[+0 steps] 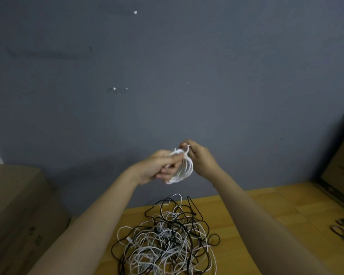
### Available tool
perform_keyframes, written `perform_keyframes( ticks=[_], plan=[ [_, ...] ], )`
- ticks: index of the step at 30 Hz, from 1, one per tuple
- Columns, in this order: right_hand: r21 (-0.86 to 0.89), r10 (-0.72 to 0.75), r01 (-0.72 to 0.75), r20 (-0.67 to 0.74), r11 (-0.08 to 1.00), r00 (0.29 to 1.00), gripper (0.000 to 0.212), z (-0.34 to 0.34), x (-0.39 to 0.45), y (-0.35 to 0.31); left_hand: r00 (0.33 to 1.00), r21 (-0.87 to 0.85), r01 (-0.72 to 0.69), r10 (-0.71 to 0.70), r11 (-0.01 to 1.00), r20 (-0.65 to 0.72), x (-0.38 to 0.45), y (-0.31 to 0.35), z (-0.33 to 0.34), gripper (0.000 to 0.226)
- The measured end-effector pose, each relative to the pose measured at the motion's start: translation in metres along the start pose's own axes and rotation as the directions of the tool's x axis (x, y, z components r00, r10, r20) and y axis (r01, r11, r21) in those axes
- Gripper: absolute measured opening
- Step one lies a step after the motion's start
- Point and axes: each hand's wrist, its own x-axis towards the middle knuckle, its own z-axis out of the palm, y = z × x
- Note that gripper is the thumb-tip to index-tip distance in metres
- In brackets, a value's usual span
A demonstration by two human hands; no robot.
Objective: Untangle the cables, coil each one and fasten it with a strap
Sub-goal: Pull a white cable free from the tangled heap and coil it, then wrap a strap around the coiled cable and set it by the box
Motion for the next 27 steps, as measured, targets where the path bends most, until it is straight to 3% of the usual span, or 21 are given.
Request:
perform_keyframes(
  ticks=[2,5,8,10,12,15,17,20,23,27],
  plan=[
    [-0.077,0.004,0.006,0.127,0.997,0.992,0.018,0.013,-0.007,0.004,0.985,-0.159,-0.116,0.093,0.981,-0.143,0.002,0.004,0.000,0.033],
    [-0.088,0.054,-0.038,0.188,0.995,0.981,0.030,0.036,-0.029,0.002,0.921,-0.236,-0.273,0.183,0.933,-0.343,0.007,0.001,-0.003,0.028],
    [-0.341,0.022,0.076,0.275,0.937,0.961,0.038,0.057,-0.051,0.002,0.859,-0.313,-0.352,0.172,0.882,-0.481,0.015,-0.007,-0.010,0.027],
    [-0.468,-0.068,0.207,0.296,0.859,0.953,0.035,0.066,-0.065,-0.001,0.827,-0.198,-0.305,0.156,0.932,-0.541,0.021,-0.015,-0.020,0.026],
    [-0.513,-0.263,0.355,0.244,0.782,0.933,0.030,0.067,-0.075,-0.003,0.826,0.023,-0.160,0.147,0.987,-0.544,0.025,-0.026,-0.029,0.028],
    [-0.575,-0.520,0.476,0.100,0.665,0.848,0.025,0.057,-0.077,0.000,0.892,0.333,0.062,0.098,0.941,-0.442,0.030,-0.050,-0.029,0.039],
    [-0.574,-0.565,0.479,0.035,0.664,0.825,0.019,0.040,-0.072,-0.004,0.928,0.331,0.127,0.006,0.935,-0.373,0.029,-0.060,-0.019,0.047],
    [-0.452,-0.448,0.356,-0.111,0.818,0.887,0.022,0.023,-0.066,-0.002,0.965,0.205,0.182,-0.135,0.962,-0.226,0.022,-0.064,0.001,0.070],
    [-0.048,-0.134,0.127,-0.223,0.991,0.965,0.022,0.026,-0.078,0.007,0.984,0.028,0.172,-0.170,0.985,-0.048,0.019,-0.064,0.016,0.073],
    [0.386,0.208,-0.116,-0.206,0.915,0.956,0.010,0.042,-0.108,0.016,0.970,-0.010,0.242,-0.242,0.970,-0.034,0.027,-0.079,0.031,0.071]
  ],
)
